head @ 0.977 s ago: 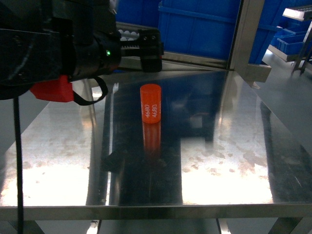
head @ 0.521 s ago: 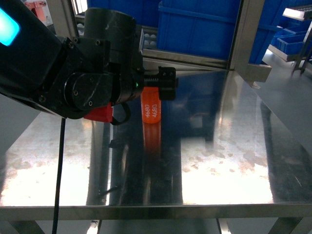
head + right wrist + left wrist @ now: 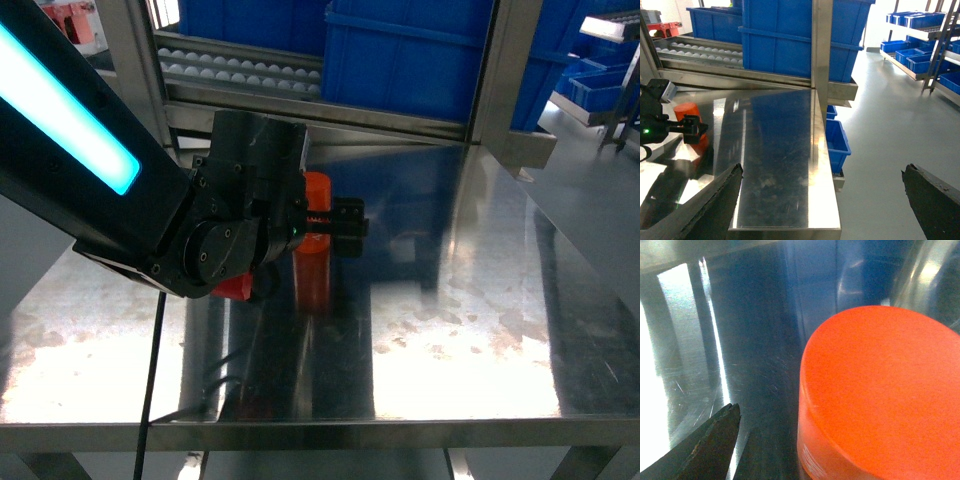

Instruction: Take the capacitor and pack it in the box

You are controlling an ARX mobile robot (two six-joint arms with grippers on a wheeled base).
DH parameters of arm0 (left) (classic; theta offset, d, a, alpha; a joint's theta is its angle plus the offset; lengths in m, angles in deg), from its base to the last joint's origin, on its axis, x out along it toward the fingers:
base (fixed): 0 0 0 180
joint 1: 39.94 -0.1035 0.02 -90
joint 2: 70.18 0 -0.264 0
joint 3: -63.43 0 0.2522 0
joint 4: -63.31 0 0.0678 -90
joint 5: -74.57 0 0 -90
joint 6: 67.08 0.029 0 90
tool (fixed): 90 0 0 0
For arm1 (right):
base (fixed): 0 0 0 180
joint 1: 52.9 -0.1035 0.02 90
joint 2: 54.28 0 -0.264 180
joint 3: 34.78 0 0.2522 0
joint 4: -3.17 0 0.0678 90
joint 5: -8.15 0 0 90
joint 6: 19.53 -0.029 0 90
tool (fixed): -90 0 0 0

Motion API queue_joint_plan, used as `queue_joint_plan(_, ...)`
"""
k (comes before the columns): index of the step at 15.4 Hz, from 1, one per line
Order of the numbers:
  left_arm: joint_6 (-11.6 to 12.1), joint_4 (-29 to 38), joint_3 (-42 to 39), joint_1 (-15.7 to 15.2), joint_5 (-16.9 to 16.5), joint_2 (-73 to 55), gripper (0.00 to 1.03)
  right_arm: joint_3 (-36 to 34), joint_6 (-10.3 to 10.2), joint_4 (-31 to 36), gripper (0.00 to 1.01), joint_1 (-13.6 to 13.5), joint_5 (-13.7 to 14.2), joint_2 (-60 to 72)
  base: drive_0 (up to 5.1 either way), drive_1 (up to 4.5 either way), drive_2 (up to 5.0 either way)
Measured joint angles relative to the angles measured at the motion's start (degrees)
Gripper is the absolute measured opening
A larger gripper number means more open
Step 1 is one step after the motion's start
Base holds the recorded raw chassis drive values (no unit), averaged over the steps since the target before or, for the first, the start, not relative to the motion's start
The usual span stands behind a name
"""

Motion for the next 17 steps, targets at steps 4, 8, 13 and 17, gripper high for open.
queue_joint_plan(4, 1.55, 5.62, 1.16, 0.13, 0.55, -1.88, 0.6, 0.0, 0.0, -0.02, 0.98, 0.0, 0.0, -0.02, 0.0, 0.0, 0.0)
queue_joint_plan(8, 1.05, 8.33, -1.81, 0.31, 3.45, -0.61, 0.45, 0.0, 0.0, 0.0, 0.98, 0.0, 0.0, 0.0, 0.0, 0.0, 0.0)
queue_joint_plan(13, 0.2, 14.43, -29.62, -2.62, 8.39, 30.97, 0.45, 0.0, 0.0, -0.02, 0.98, 0.0, 0.0, 0.0, 0.0, 0.0, 0.0)
queue_joint_plan(17, 0.24, 5.62, -50.53, -3.58, 18.84, 59.3, 0.44, 0.0, 0.0, -0.02, 0.98, 0.0, 0.0, 0.0, 0.0, 0.0, 0.0)
